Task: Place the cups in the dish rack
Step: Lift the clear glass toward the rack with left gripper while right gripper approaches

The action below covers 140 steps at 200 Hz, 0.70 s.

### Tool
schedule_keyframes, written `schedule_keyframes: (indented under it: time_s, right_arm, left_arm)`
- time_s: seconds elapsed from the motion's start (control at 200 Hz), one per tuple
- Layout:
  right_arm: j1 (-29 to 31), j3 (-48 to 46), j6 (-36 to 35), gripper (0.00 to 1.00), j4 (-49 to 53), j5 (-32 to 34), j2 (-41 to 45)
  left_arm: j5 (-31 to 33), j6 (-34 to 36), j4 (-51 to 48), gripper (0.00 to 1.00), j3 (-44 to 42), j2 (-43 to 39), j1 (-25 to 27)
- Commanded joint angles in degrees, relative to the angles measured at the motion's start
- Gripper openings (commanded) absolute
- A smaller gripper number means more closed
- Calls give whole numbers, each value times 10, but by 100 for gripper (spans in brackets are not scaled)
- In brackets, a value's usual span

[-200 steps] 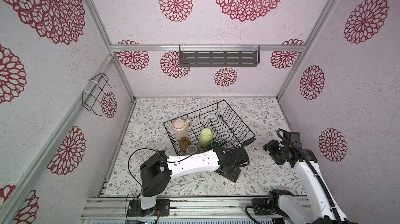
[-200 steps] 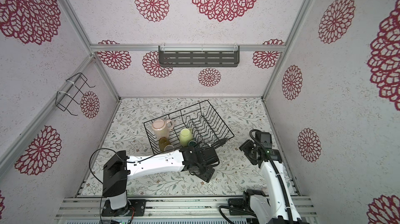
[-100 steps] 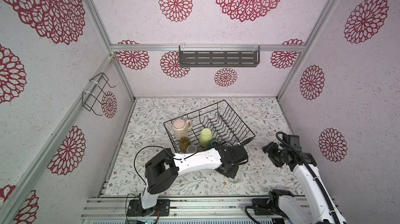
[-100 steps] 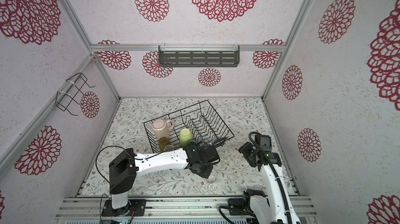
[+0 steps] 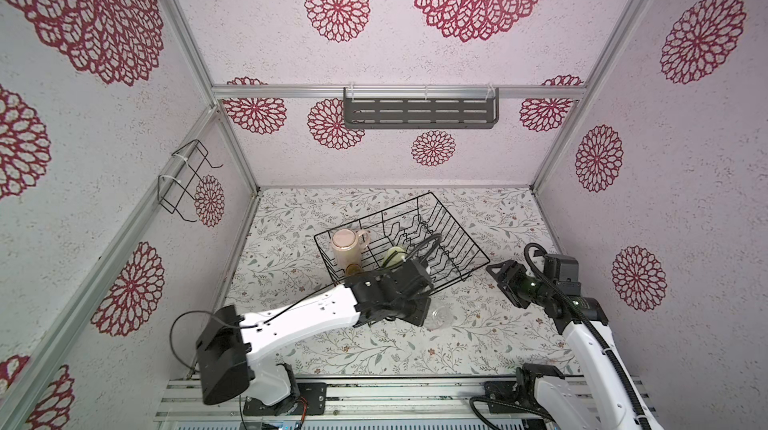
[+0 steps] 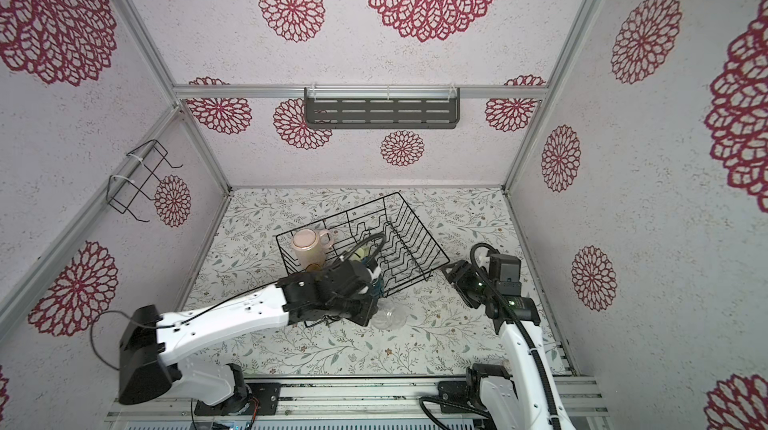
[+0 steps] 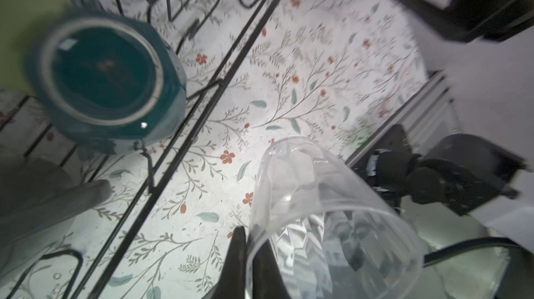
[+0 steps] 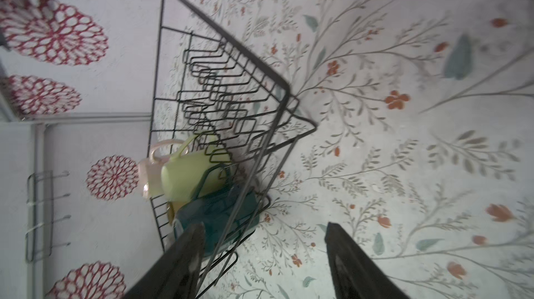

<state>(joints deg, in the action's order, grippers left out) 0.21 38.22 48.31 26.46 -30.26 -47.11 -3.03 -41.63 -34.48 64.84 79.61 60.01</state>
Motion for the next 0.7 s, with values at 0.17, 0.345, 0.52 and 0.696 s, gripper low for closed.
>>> schedule_keyframes:
  time_s: [0.17, 0.345, 0.52, 0.696]
  right_arm:
    - [131, 40, 159, 86, -207, -104, 19]
    - [216, 40, 189, 91, -317, -127, -22]
    - [256, 24, 203, 94, -474, -130, -41]
    - [255, -10, 168, 95, -591, -89, -19]
  left_arm:
    - [-109, -10, 240, 0, -120, -142, -156]
    - [-176, -34, 330, 0, -141, -151, -204]
    - [-270, -102, 447, 0, -154, -122, -211]
    - [-309, -159, 517, 0, -168, -110, -212]
